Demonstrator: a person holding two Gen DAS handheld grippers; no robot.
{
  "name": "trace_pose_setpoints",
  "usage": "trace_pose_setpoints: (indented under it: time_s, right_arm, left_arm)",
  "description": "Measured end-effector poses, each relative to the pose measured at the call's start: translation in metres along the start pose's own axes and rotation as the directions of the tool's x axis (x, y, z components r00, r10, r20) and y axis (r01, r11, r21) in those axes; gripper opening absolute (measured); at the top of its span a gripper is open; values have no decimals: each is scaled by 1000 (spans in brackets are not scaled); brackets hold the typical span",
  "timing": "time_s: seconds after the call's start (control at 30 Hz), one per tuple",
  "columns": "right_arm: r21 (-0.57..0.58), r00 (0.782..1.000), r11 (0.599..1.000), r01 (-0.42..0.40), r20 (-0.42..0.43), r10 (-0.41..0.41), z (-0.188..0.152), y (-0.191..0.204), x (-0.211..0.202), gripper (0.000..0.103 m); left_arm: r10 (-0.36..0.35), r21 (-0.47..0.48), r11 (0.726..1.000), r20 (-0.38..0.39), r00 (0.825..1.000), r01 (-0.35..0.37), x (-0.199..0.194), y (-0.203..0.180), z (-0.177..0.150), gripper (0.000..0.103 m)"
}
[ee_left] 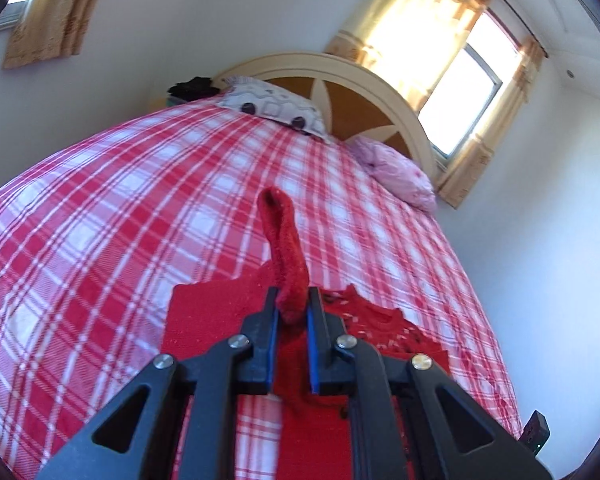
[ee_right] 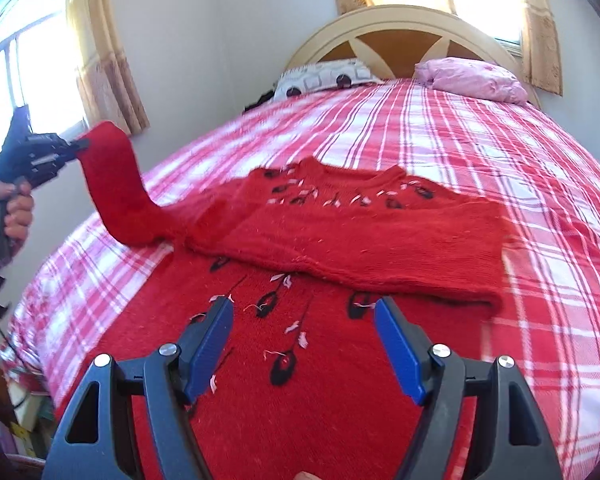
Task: Fold small clothes
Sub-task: 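Lift the sleeve with the left tool and fold it across the sweater body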
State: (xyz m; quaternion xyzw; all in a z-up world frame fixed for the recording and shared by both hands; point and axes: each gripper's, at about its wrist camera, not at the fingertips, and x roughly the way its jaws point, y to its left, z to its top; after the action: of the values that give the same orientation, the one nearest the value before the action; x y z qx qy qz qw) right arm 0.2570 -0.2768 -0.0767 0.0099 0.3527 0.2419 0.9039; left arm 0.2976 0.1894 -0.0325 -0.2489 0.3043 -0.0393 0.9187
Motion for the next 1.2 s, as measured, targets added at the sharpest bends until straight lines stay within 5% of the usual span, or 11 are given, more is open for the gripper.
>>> trace_pose_setpoints:
  time_s: [0.3, 0.67, 1.2]
  right_arm:
    - [128, 992, 991, 39, 110, -53, -25, -63, -39, 74]
    - [199, 985, 976, 83, 131, -110, -40, -105, -44, 74]
    - [308, 989, 950, 49, 118, -90, -52, -128, -33, 74]
  left_arm:
    - [-109, 46, 993, -32, 993, 111, 27, -79, -12, 12]
    - [-179, 55, 981, -78, 981, 184, 49, -148, -29, 12]
    - [-247, 98, 960, -139, 959, 261, 82, -230, -68, 12]
